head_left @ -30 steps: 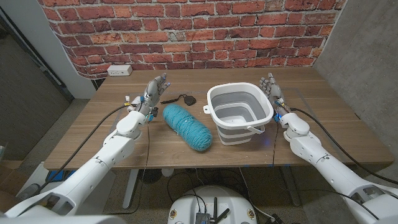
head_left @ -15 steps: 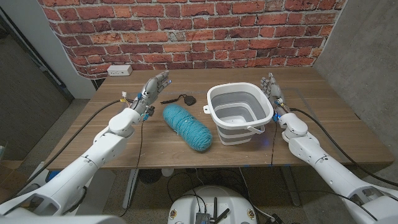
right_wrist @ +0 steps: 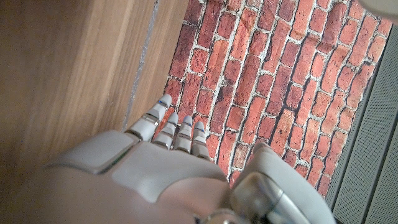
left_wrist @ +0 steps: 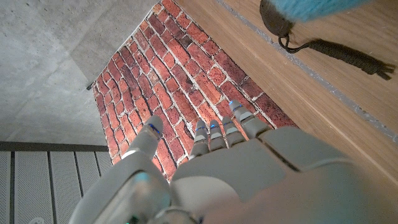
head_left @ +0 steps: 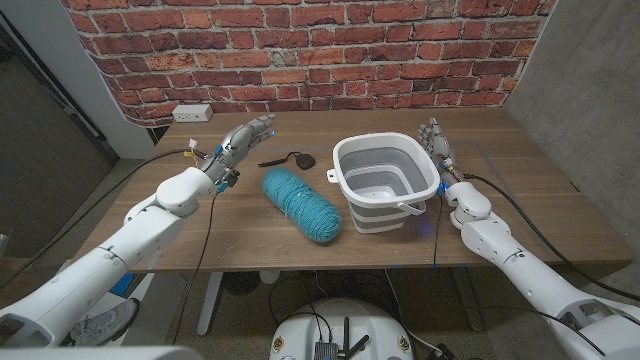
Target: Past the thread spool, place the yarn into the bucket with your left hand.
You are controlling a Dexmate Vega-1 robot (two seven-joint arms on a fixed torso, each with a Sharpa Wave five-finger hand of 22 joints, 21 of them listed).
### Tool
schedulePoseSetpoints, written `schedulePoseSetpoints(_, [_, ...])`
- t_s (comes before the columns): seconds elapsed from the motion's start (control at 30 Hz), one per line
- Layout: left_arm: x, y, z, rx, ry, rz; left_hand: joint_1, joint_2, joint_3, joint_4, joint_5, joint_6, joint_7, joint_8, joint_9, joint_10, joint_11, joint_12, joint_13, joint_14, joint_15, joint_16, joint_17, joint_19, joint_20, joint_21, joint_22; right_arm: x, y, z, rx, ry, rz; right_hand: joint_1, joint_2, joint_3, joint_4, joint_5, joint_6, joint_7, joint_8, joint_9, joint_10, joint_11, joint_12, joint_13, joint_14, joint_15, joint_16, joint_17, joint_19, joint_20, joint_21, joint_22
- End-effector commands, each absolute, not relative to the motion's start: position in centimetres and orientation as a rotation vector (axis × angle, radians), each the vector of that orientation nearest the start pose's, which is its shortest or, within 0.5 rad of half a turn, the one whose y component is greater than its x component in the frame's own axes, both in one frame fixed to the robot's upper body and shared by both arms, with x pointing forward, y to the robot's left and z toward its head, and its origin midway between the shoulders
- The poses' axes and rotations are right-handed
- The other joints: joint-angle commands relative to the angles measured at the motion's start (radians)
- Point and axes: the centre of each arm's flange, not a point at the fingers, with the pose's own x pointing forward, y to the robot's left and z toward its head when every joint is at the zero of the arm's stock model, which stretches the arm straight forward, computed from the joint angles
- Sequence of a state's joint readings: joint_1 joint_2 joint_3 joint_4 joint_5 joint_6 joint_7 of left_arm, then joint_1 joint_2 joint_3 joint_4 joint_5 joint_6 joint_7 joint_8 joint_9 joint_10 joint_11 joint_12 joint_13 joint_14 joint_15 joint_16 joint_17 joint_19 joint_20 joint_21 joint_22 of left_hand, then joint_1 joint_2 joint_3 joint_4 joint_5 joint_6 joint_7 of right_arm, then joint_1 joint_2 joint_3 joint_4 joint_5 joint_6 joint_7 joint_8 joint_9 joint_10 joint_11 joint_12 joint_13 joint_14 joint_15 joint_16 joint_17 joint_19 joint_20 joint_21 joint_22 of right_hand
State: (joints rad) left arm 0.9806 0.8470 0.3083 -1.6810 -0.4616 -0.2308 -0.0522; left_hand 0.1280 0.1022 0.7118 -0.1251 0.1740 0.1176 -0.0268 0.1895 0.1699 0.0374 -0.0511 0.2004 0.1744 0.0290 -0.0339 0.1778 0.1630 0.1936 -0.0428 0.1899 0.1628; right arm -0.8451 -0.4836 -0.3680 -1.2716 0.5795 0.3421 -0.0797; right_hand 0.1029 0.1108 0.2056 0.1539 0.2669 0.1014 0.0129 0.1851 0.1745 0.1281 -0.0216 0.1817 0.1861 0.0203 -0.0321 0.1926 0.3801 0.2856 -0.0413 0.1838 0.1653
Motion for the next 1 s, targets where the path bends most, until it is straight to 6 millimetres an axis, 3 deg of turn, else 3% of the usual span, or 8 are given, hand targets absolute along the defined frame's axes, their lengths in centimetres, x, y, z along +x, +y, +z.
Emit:
schedulePoseSetpoints(0.03, [55.2,31.2,4.1,0.649,-0.681,-0.334,0.030,-0.003,0.005,-0.036,0.007,0.016,-0.025,0.003,0.005,0.014,-0.034,0.003,0.003,0.025,-0.055,0.005,0.002,0.008,-0.056,-0.004,0.003,65.2,-29.4,-3.4,0.031,-0.630,0.074,-0.007,0.054,0.013,0.000,0.006,0.005,-0.006,0.004,0.003,0.004,-0.006,0.008,0.003,-0.001,-0.003,0.004,-0.001,-0.006,-0.007,0.000,0.001])
schedulePoseSetpoints(0.17, [54.7,31.2,4.9,0.733,-0.667,-0.353,0.075,-0.020,0.009,-0.066,0.011,0.037,-0.058,0.013,0.006,0.023,-0.049,0.000,0.004,0.033,-0.079,0.002,0.003,-0.019,-0.056,-0.012,0.003,64.9,-29.4,-3.6,0.032,-0.631,0.063,-0.008,0.054,0.015,0.000,0.006,0.004,-0.007,0.003,0.003,0.003,-0.007,0.008,0.003,0.000,-0.002,0.005,-0.003,-0.007,-0.005,0.001,0.002])
schedulePoseSetpoints(0.33, [54.4,30.8,5.9,0.831,-0.656,-0.376,0.116,-0.039,0.007,-0.070,0.013,0.049,-0.080,0.019,0.007,0.044,-0.065,0.003,0.006,0.045,-0.100,0.003,0.004,-0.053,-0.049,-0.017,0.003,64.9,-29.4,-3.7,0.033,-0.631,0.053,-0.009,0.053,0.017,0.000,0.007,0.004,-0.008,0.003,0.003,0.003,-0.008,0.008,0.003,-0.001,-0.002,0.005,-0.004,-0.007,-0.004,0.001,0.002])
schedulePoseSetpoints(0.43, [54.2,30.2,6.2,0.904,-0.668,-0.363,0.163,-0.069,0.002,-0.070,0.013,0.061,-0.101,0.027,0.010,0.063,-0.077,0.003,0.008,0.057,-0.110,0.004,0.005,-0.114,-0.027,-0.020,0.003,64.9,-29.5,-3.7,0.031,-0.631,0.048,-0.010,0.053,0.018,0.000,0.007,0.005,-0.006,0.004,0.003,0.002,-0.008,0.008,0.003,-0.001,-0.002,0.005,-0.005,-0.009,-0.002,0.000,0.002])
schedulePoseSetpoints(0.67, [53.6,29.2,6.8,1.057,-0.641,-0.424,0.198,-0.099,-0.007,-0.070,0.013,0.078,-0.110,0.037,0.013,0.066,-0.099,0.000,0.010,0.065,-0.123,0.004,0.006,-0.147,-0.030,-0.018,0.003,64.9,-29.5,-3.8,0.026,-0.633,0.044,-0.011,0.053,0.021,-0.001,0.008,0.004,-0.010,0.003,0.003,0.001,-0.009,0.007,0.003,-0.002,0.001,0.005,-0.008,-0.010,-0.001,0.000,0.002])
schedulePoseSetpoints(1.0, [52.4,28.9,7.1,1.179,-0.593,-0.476,0.230,-0.130,-0.012,-0.071,0.016,0.075,-0.118,0.040,0.016,0.076,-0.109,0.000,0.012,0.064,-0.132,0.003,0.006,-0.164,-0.039,-0.016,0.003,64.6,-29.5,-3.8,0.023,-0.633,0.030,-0.013,0.051,0.025,-0.001,0.008,0.003,-0.010,0.003,0.003,-0.003,-0.008,0.007,0.003,-0.003,0.004,0.005,-0.011,-0.012,0.003,0.001,0.002])
